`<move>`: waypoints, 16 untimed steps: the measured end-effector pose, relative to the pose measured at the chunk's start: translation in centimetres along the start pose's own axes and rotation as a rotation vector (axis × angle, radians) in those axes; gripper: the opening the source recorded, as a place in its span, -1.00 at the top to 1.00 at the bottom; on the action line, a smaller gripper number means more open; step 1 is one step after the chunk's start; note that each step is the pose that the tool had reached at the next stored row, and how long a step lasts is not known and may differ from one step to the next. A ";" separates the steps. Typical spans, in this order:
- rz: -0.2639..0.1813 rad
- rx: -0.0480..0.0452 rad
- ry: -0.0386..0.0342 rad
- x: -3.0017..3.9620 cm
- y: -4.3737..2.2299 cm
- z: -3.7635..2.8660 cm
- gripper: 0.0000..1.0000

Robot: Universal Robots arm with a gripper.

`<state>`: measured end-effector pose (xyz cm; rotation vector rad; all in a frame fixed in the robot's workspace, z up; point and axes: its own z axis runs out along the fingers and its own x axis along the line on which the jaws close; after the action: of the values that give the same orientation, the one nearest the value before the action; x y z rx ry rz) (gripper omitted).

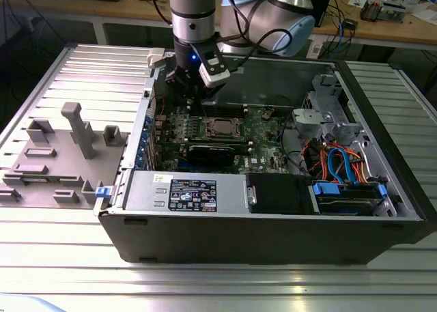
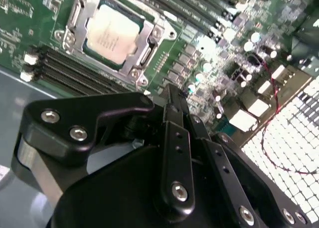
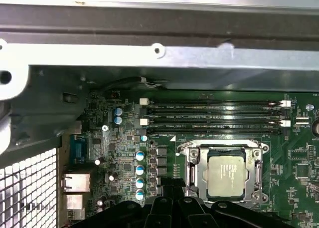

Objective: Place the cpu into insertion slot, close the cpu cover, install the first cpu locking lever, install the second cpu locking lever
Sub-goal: 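Install the first cpu locking lever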

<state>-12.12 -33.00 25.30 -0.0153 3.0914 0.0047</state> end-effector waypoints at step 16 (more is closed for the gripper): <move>-0.006 0.0001 -0.0002 -0.28 2.95 -0.01 0.79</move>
<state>-11.86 -30.05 25.33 -0.0244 3.0912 0.0044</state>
